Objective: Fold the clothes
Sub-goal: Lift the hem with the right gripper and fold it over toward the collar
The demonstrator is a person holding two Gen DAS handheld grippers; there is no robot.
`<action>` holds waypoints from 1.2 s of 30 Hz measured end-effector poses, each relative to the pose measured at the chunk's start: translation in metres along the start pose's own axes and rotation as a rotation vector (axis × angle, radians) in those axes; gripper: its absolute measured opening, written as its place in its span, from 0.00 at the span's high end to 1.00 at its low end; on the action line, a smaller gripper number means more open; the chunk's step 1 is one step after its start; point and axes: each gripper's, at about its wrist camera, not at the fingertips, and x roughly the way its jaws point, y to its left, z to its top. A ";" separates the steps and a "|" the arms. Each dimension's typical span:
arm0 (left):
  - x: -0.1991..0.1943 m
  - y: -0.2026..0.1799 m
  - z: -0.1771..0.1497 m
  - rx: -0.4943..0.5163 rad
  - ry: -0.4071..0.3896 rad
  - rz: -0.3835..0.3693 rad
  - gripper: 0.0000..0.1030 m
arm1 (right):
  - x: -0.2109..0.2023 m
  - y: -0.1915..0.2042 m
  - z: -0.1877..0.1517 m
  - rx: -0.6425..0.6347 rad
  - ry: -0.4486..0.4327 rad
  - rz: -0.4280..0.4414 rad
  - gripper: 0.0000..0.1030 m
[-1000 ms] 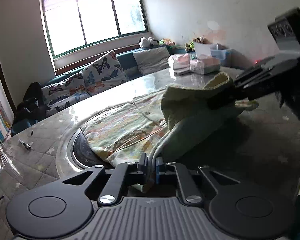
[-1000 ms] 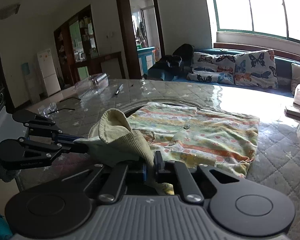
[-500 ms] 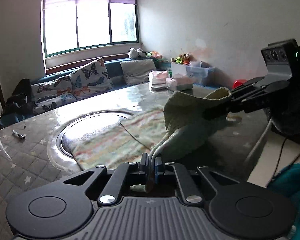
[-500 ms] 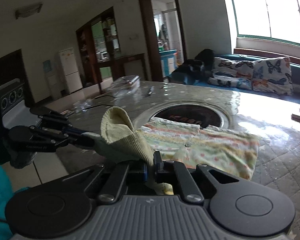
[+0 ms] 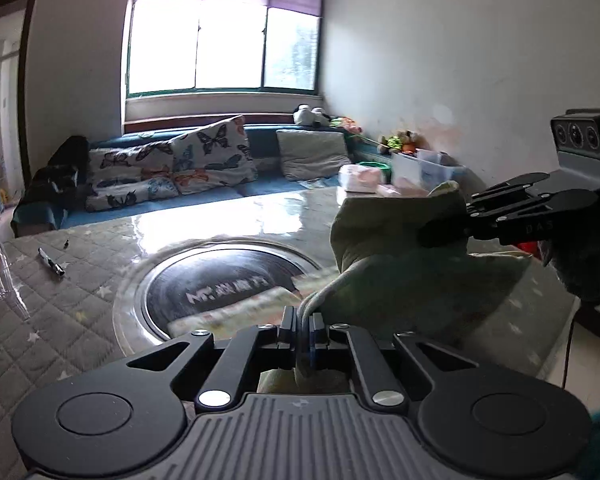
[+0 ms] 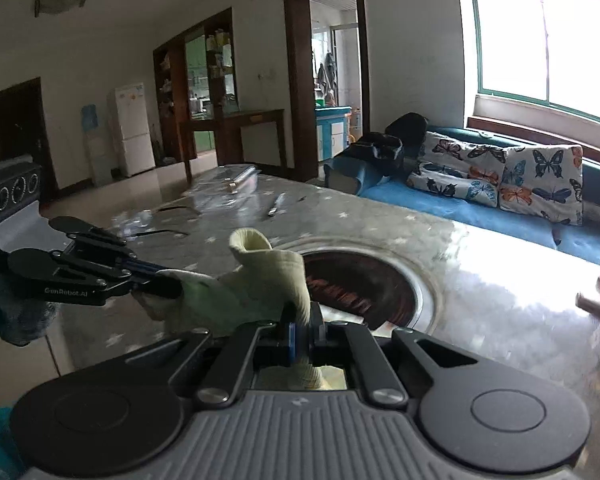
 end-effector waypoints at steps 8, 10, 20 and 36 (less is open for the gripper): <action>0.085 0.053 0.021 -0.107 0.113 0.034 0.94 | 0.084 -0.044 0.021 0.041 0.071 -0.057 0.95; 0.104 0.064 0.018 -0.130 0.150 0.044 0.94 | 0.108 -0.054 0.017 0.061 0.089 -0.075 0.95; 0.142 0.087 0.001 -0.216 0.239 0.091 0.88 | 0.134 -0.083 -0.011 0.135 0.078 -0.200 0.84; 0.138 0.103 0.011 -0.244 0.243 0.274 0.67 | 0.081 -0.104 -0.069 0.247 0.121 -0.311 0.64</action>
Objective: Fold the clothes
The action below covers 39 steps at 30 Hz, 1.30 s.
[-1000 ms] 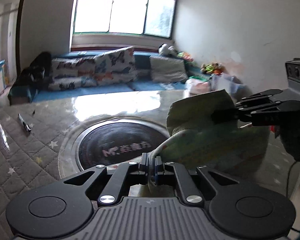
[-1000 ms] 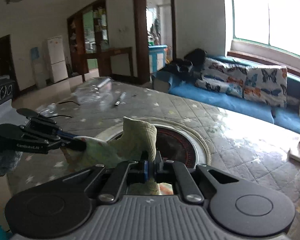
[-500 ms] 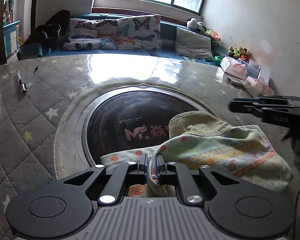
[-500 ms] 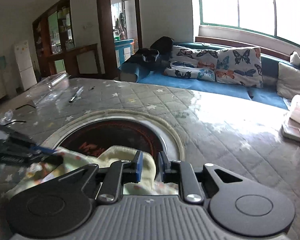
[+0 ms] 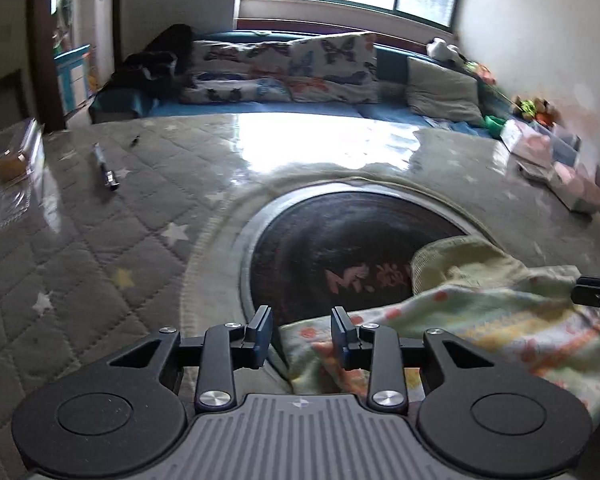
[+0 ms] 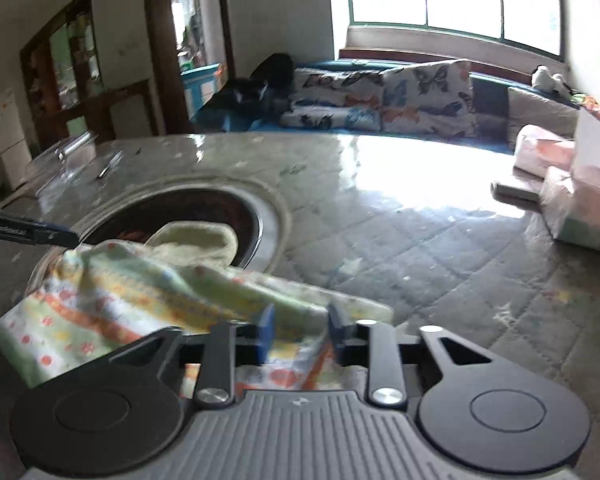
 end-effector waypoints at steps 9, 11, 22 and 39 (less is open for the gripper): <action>-0.030 -0.049 -0.006 0.043 -0.050 -0.180 0.67 | 0.011 -0.007 -0.001 0.054 0.036 0.014 0.81; -0.030 -0.065 -0.012 0.072 -0.040 -0.230 0.67 | 0.010 -0.004 0.000 0.040 0.022 0.000 0.93; -0.020 -0.114 -0.048 0.218 0.011 -0.334 0.68 | 0.020 -0.006 0.006 0.058 -0.017 -0.076 0.86; -0.022 -0.121 -0.062 0.213 -0.003 -0.390 0.68 | 0.068 0.052 0.034 -0.042 0.076 0.132 0.88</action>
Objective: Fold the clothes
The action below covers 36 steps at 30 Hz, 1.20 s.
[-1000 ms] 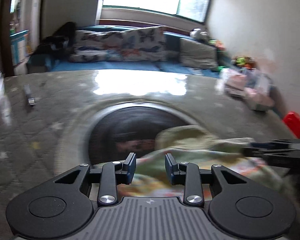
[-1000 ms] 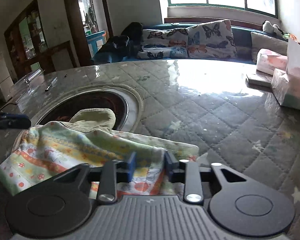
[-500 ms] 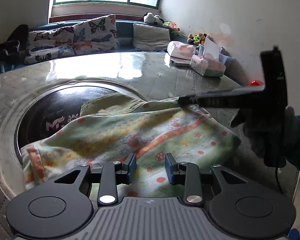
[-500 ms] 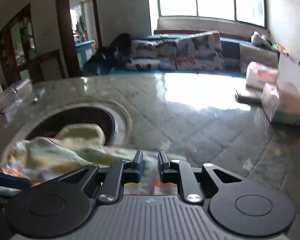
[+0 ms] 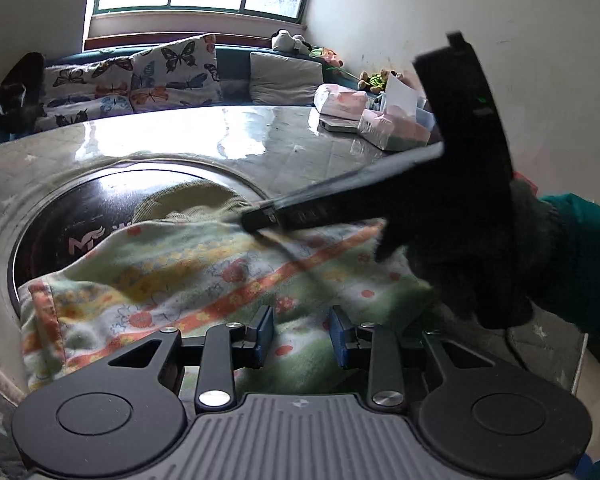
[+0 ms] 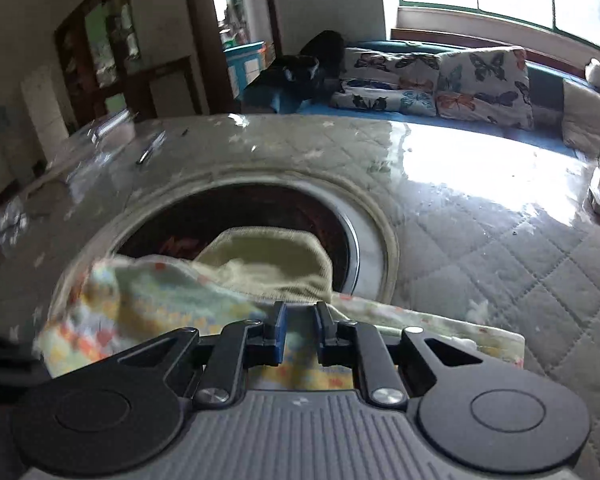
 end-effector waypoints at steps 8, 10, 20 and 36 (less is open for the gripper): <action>-0.013 0.038 0.017 -0.115 -0.066 0.074 0.68 | -0.025 -0.002 -0.004 -0.012 -0.037 0.000 0.84; -0.010 0.054 0.025 -0.165 -0.082 0.120 0.68 | -0.027 0.002 -0.010 -0.023 -0.027 0.011 0.84; 0.008 0.102 0.029 -0.286 -0.054 0.231 0.68 | -0.042 0.033 -0.038 -0.126 -0.012 0.062 0.78; -0.039 0.022 -0.030 -0.095 -0.098 0.183 0.68 | -0.076 0.090 -0.082 -0.324 -0.075 0.082 0.70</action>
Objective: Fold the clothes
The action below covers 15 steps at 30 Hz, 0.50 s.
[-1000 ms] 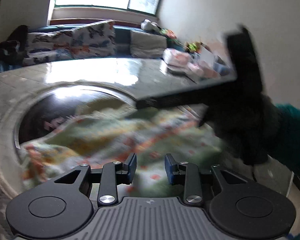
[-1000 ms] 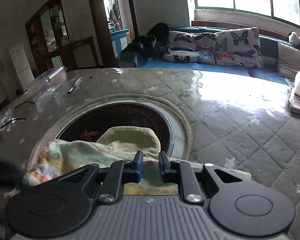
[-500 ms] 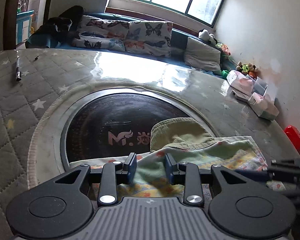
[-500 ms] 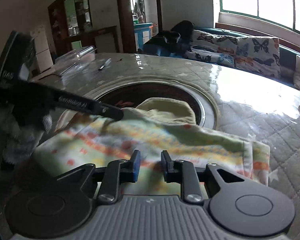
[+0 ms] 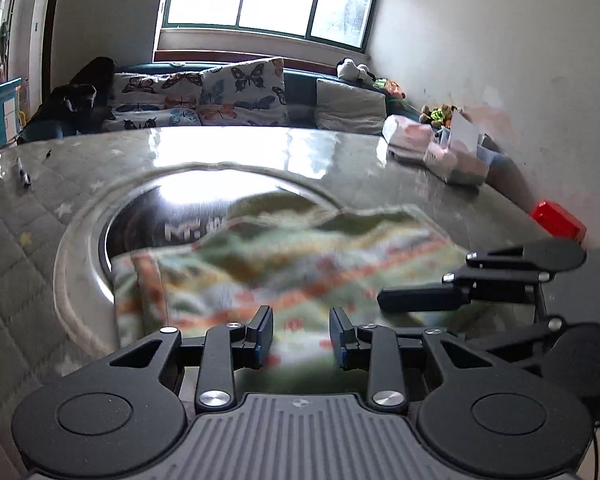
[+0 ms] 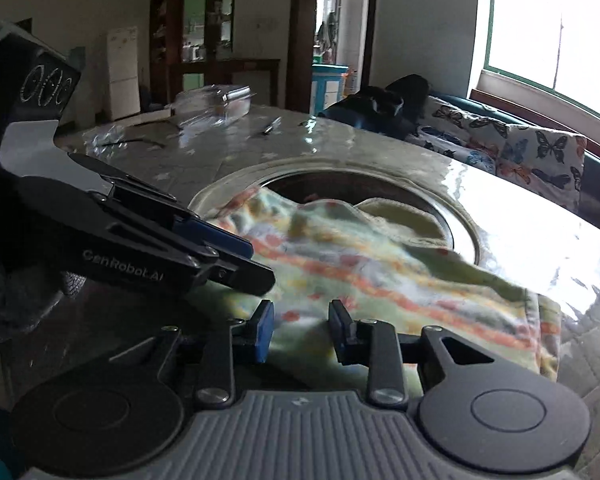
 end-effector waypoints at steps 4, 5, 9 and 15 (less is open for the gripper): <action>-0.009 0.005 -0.009 -0.026 -0.029 0.014 0.66 | -0.011 -0.009 -0.003 0.045 -0.014 0.003 0.69; -0.010 0.007 -0.010 -0.035 -0.032 0.015 0.66 | -0.013 -0.014 -0.004 0.068 -0.015 -0.004 0.69; -0.014 0.013 -0.013 -0.058 -0.034 0.016 0.66 | -0.023 -0.036 -0.013 0.166 -0.014 -0.040 0.68; -0.017 0.019 -0.018 -0.081 -0.036 0.018 0.65 | -0.044 -0.072 -0.039 0.290 -0.002 -0.144 0.65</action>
